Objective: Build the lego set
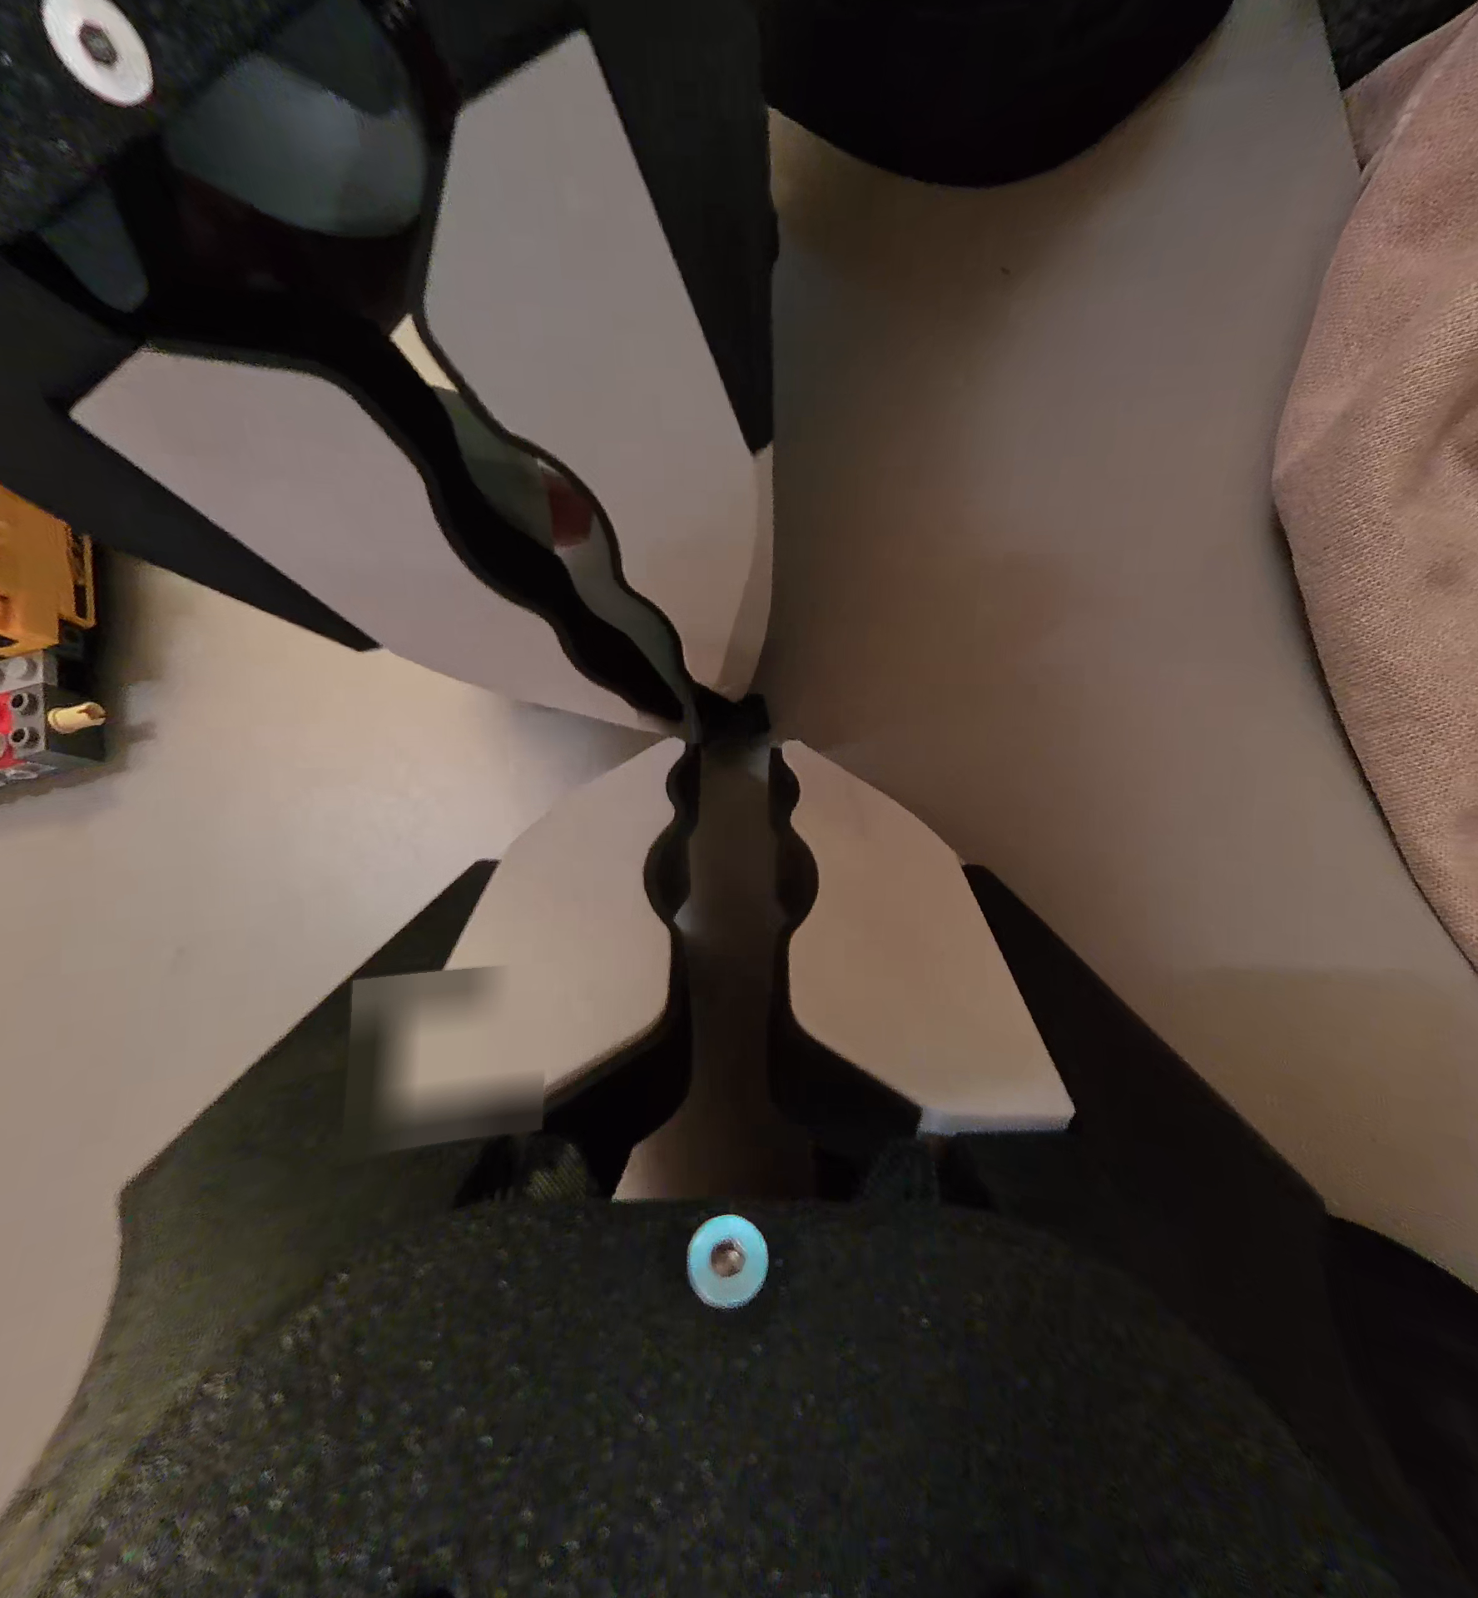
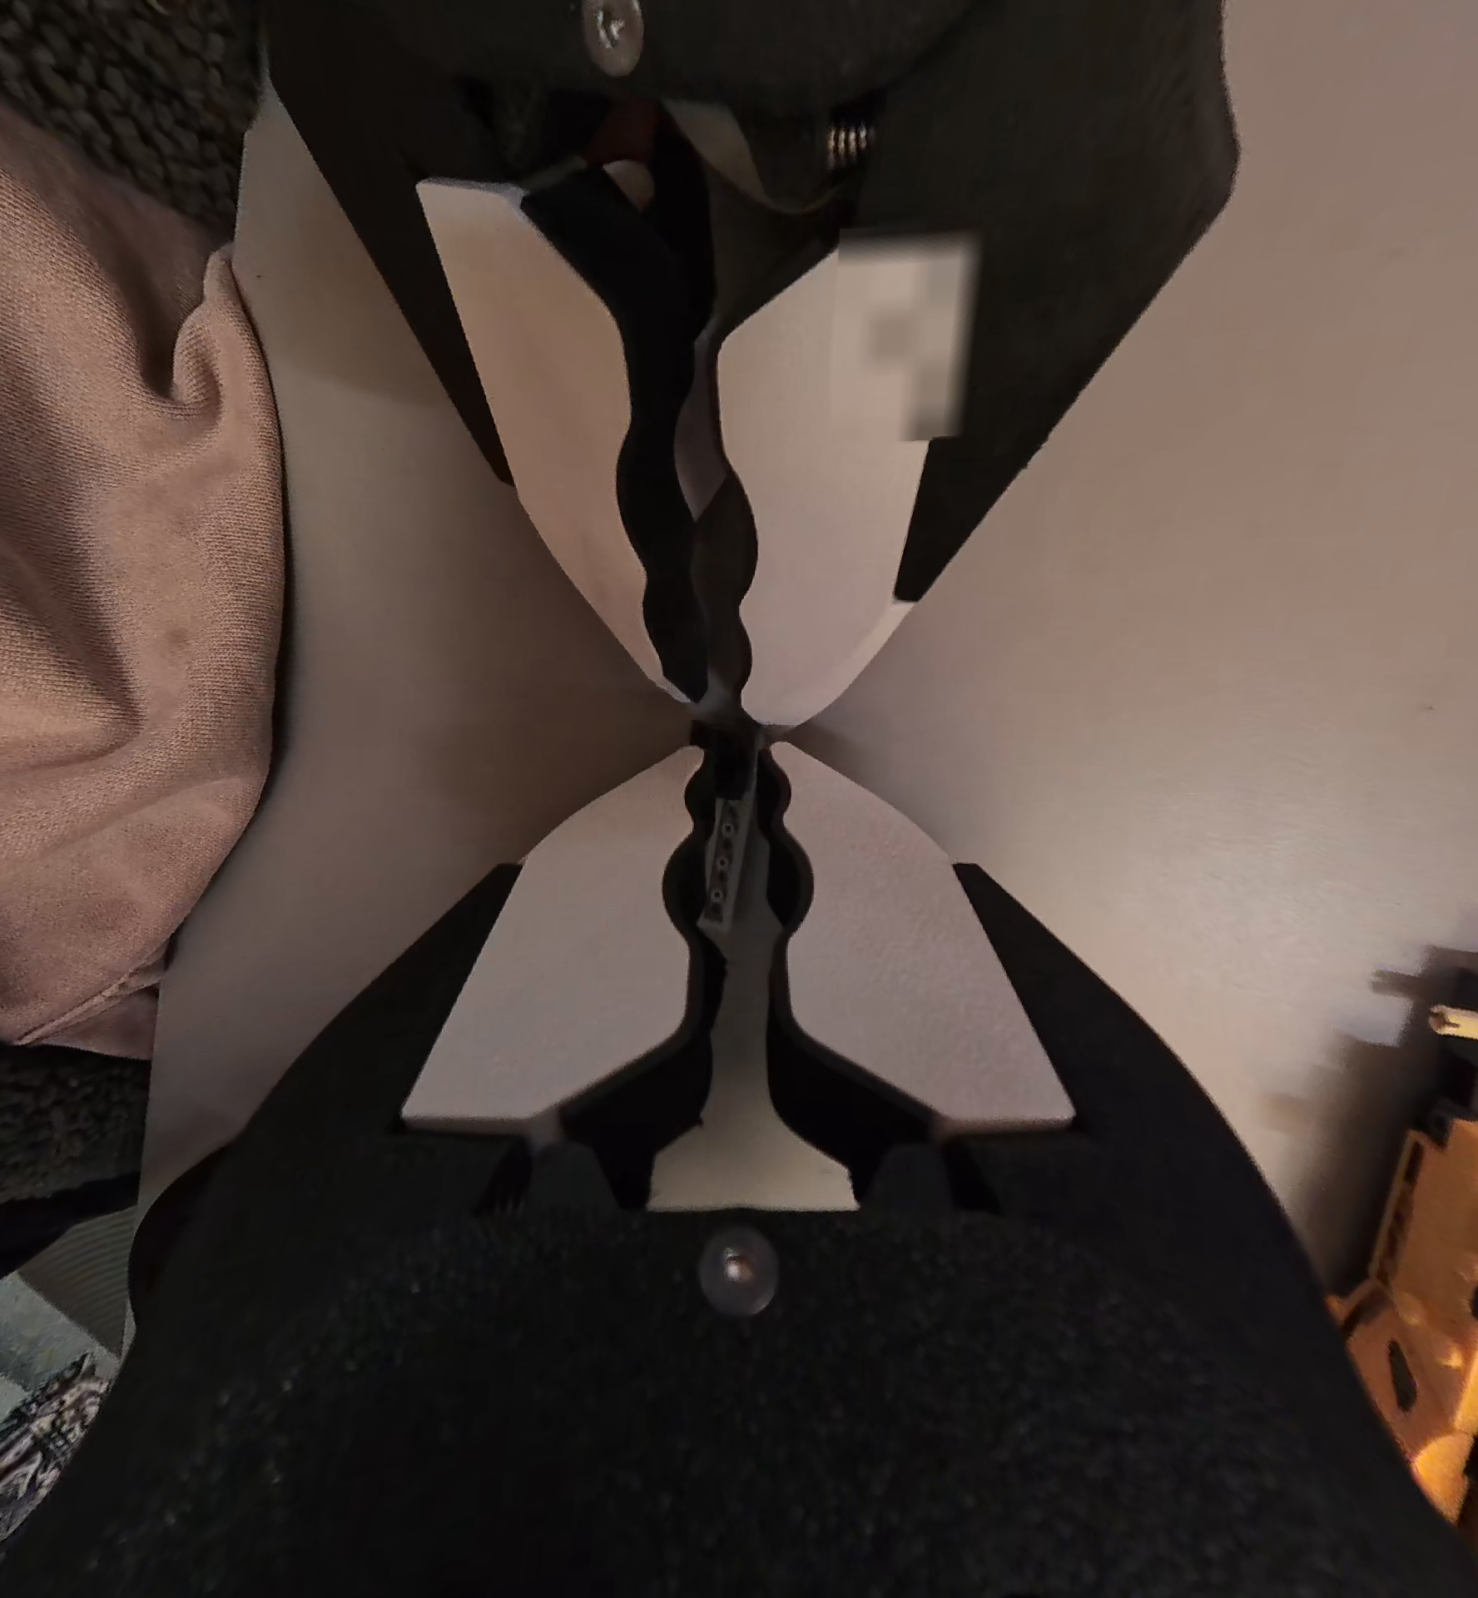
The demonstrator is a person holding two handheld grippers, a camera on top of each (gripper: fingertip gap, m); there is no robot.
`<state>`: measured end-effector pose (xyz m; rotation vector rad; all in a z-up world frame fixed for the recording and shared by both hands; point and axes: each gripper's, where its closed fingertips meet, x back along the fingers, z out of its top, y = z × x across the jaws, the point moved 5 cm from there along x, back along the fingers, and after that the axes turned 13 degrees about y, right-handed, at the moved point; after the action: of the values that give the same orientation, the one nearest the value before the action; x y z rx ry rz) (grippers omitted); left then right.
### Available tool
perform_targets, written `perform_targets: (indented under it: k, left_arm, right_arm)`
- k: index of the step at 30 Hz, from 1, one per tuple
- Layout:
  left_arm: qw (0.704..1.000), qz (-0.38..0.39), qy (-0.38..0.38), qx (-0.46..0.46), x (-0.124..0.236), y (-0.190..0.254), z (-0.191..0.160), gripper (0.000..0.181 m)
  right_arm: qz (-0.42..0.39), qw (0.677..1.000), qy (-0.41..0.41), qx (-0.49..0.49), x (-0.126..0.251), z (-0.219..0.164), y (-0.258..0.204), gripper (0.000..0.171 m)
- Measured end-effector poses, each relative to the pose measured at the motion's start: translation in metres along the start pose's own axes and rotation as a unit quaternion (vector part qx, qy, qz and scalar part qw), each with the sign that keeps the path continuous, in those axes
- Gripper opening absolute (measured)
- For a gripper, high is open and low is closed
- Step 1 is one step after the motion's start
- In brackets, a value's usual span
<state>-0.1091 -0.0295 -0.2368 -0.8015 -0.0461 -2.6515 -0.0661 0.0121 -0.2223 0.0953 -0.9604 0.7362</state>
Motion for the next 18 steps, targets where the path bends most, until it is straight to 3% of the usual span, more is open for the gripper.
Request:
perform_targets:
  k: [18]
  left_arm:
    - [1.000,0.002,0.018,0.002,-0.0003,-0.0009,0.0031,0.023]
  right_arm:
    - [-0.038,0.997,0.061,-0.026,0.0100,-0.0077,-0.0016,0.008]
